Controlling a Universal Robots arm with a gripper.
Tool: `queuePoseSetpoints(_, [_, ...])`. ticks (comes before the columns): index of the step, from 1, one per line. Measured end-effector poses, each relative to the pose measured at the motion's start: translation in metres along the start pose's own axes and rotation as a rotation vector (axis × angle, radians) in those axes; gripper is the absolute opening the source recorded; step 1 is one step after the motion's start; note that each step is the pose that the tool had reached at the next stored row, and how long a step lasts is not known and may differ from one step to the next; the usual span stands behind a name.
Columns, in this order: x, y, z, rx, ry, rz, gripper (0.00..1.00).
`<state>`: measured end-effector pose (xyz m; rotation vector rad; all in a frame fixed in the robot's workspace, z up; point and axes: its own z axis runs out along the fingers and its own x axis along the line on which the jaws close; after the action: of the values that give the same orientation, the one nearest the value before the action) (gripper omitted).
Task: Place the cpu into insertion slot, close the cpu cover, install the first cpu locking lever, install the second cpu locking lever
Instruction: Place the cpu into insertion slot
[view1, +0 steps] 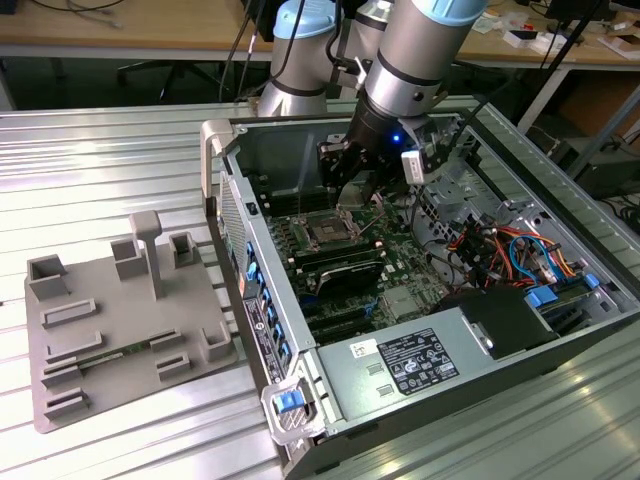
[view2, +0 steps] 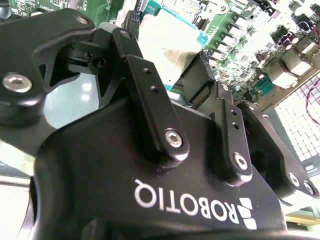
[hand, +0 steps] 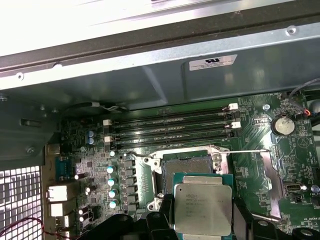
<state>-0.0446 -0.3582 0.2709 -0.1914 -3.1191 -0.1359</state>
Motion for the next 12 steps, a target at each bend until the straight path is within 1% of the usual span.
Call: queuePoseSetpoints(12, [0.0000, 0.0000, 0.0001, -0.0002, -0.0011, 0.013, 0.55])
